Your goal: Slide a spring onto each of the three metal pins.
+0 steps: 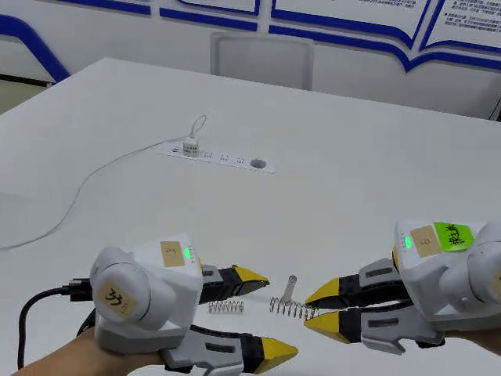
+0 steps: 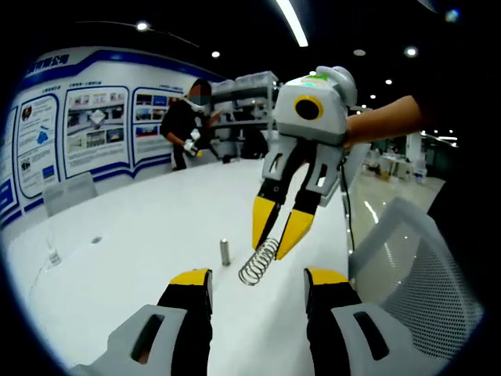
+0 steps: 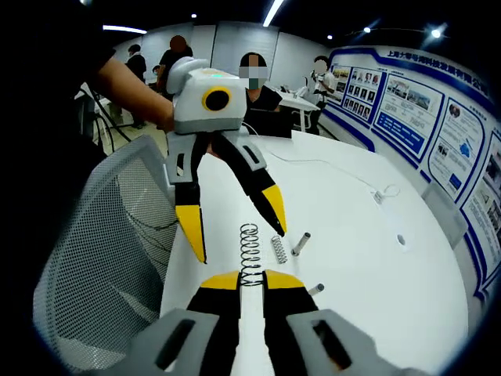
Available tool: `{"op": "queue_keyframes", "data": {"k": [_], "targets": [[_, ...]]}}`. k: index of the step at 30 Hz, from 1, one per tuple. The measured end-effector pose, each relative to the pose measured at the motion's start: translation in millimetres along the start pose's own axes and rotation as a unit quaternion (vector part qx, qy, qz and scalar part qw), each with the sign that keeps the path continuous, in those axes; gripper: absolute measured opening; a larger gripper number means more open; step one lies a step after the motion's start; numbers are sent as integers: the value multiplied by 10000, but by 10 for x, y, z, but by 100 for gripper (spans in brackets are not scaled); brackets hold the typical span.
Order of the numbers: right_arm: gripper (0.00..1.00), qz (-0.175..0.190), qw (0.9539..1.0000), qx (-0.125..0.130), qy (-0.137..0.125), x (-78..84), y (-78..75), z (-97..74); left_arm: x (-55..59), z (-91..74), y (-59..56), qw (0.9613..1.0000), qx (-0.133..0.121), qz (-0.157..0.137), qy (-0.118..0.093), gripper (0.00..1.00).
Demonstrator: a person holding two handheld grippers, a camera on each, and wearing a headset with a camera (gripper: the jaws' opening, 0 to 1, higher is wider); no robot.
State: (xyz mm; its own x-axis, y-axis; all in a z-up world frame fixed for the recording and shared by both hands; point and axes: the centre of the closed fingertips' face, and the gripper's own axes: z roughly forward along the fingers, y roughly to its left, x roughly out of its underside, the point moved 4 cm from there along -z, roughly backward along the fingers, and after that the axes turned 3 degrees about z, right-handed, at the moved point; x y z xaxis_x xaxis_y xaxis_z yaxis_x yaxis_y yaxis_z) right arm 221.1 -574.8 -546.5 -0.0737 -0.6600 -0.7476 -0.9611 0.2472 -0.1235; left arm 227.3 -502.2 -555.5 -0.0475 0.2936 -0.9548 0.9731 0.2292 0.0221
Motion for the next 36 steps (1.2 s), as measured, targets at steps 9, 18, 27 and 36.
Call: {"op": "queue_keyframes", "data": {"k": [9, 18, 27, 36], "targets": [[10, -281, 9995, -139, 19, -45, 82, 13, -9, 26, -62, 9995, 176, 226, 125, 31], [10, -387, 9990, -186, 99, -37, 98, 1, -4, 22, -105, 9990, 298, 270, 191, 17], [10, -560, 9977, -316, 193, -26, 131, 10, -14, 10, -168, 9975, 410, 527, 229, 11], [11, -520, 9981, -290, 133, -22, 122, 13, -14, 0, -165, 9956, 390, 827, 215, 10]]}}
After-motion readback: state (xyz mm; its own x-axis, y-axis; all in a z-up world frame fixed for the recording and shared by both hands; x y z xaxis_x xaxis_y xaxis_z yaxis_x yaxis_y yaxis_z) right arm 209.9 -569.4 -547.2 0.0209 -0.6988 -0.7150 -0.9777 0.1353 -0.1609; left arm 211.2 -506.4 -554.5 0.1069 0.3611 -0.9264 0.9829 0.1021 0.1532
